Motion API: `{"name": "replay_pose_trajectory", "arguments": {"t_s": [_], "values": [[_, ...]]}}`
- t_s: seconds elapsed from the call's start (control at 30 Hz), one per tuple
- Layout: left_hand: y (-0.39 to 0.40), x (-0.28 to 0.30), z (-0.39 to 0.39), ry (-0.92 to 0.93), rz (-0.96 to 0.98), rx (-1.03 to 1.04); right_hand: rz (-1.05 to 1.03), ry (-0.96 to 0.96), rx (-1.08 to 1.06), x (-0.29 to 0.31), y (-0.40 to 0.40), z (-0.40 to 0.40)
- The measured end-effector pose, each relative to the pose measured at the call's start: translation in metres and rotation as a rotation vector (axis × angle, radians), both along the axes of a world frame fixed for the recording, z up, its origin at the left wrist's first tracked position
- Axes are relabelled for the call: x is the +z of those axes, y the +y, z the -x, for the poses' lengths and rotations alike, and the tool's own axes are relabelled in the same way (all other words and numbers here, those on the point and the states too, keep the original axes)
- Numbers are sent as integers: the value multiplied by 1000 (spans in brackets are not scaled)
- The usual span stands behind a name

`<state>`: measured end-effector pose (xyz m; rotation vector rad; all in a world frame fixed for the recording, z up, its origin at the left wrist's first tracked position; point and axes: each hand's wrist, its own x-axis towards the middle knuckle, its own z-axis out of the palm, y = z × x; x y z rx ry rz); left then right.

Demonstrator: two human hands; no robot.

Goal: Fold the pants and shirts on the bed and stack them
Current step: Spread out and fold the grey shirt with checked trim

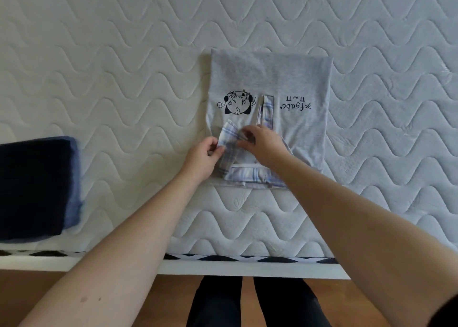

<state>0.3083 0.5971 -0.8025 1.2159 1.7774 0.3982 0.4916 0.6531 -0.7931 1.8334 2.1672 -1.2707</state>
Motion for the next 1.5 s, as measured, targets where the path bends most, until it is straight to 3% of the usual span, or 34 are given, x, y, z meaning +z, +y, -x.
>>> {"name": "replay_pose_trajectory", "arguments": {"t_s": [0.07,0.23,0.6,0.73,0.83,0.97,1.2,1.5], "values": [[-3,3,-3,-58,19,-39,135,50,-40,-1,7,-3],[-15,-6,-1,-145,125,-59,177,17,-18,-2,12,-22],[-19,-8,-12,177,28,-100,-2,-80,-114,-6,-3,-39],[-14,2,-23,272,-192,-74,-149,-86,-263,-2,-11,-42],[-4,6,-36,395,-426,-169,-191,-205,-153,-3,-30,-47],[4,-2,-56,493,-276,-445,-295,-373,17,-13,-52,-52],[12,-10,-70,515,-199,-347,-364,-420,54,-19,-54,-54],[2,-5,-74,423,-330,-427,-384,-360,45,-13,-49,-54]]}}
